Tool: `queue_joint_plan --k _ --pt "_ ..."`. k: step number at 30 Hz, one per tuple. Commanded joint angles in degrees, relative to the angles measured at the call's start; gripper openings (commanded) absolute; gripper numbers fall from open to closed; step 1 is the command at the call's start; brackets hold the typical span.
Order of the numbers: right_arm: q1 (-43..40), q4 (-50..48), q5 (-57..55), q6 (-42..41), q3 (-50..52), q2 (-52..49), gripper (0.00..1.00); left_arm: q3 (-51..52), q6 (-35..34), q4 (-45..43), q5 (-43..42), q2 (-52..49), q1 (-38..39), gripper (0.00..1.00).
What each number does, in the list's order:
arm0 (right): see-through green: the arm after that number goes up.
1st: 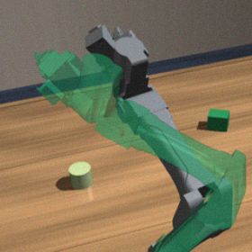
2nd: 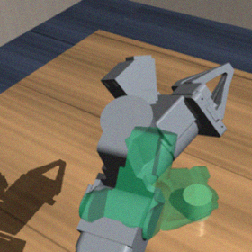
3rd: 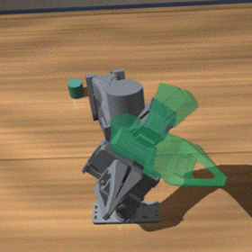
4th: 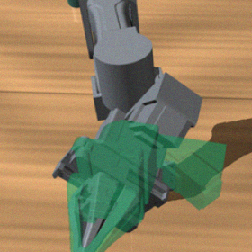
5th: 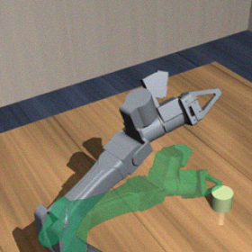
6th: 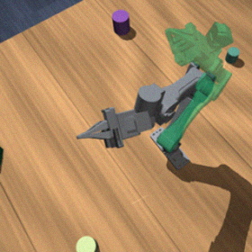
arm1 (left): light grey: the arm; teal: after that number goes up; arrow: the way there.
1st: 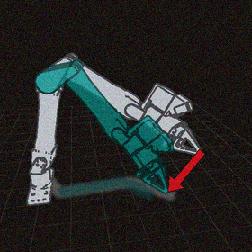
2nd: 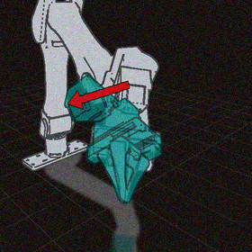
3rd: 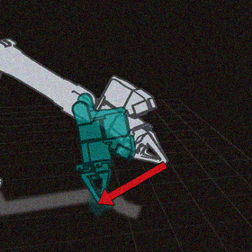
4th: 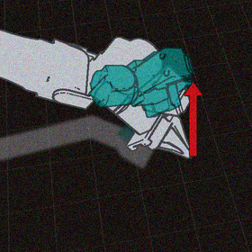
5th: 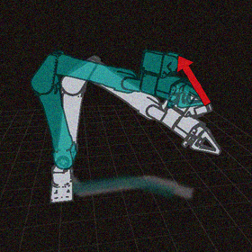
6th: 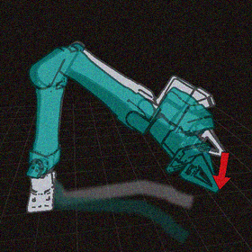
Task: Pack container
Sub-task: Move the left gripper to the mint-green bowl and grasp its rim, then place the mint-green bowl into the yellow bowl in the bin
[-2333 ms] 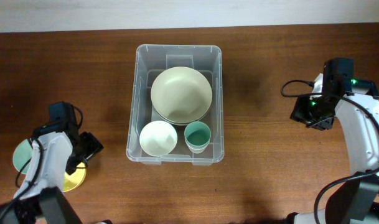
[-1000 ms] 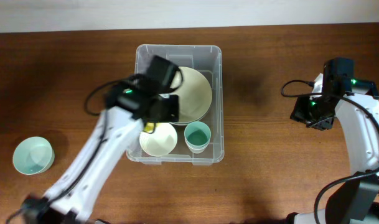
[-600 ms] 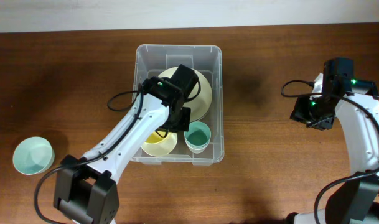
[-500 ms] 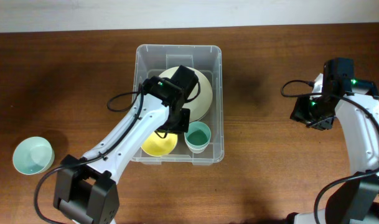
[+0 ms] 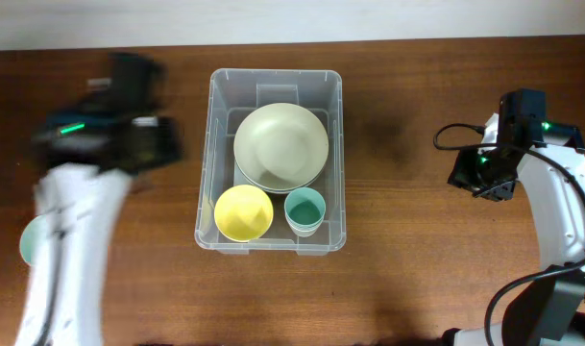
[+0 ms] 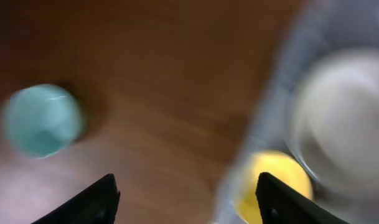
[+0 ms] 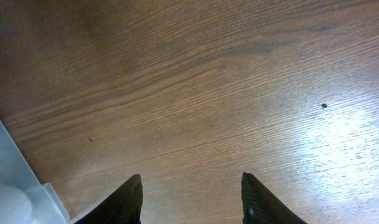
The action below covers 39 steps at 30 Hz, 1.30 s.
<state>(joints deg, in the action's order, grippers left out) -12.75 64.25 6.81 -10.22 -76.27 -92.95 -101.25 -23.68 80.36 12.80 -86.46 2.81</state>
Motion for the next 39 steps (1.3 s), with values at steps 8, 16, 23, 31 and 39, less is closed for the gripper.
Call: queue_joint_plan --k 8,16,23,31,39 --pt "0.31 0.00 0.28 0.57 0.13 0.37 0.47 10.23 -0.02 -3.17 0.33 -6.10 -25.38 0.77" --pt "0.31 0.02 0.28 0.57 0.13 0.37 0.47 16.17 1.11 -11.04 0.07 -18.43 -33.29 0.77" --pt "0.31 -0.02 0.26 0.57 0.13 0.37 0.47 16.15 4.07 -16.96 -5.60 -28.15 -35.21 0.71" --pt "0.31 0.00 0.26 0.57 0.13 0.37 0.47 16.13 4.07 -19.32 -7.30 -31.54 -34.80 0.24" --pt "0.31 0.00 0.26 0.55 0.13 0.37 0.47 13.31 4.07 -15.15 -8.87 -30.16 -33.03 0.01"
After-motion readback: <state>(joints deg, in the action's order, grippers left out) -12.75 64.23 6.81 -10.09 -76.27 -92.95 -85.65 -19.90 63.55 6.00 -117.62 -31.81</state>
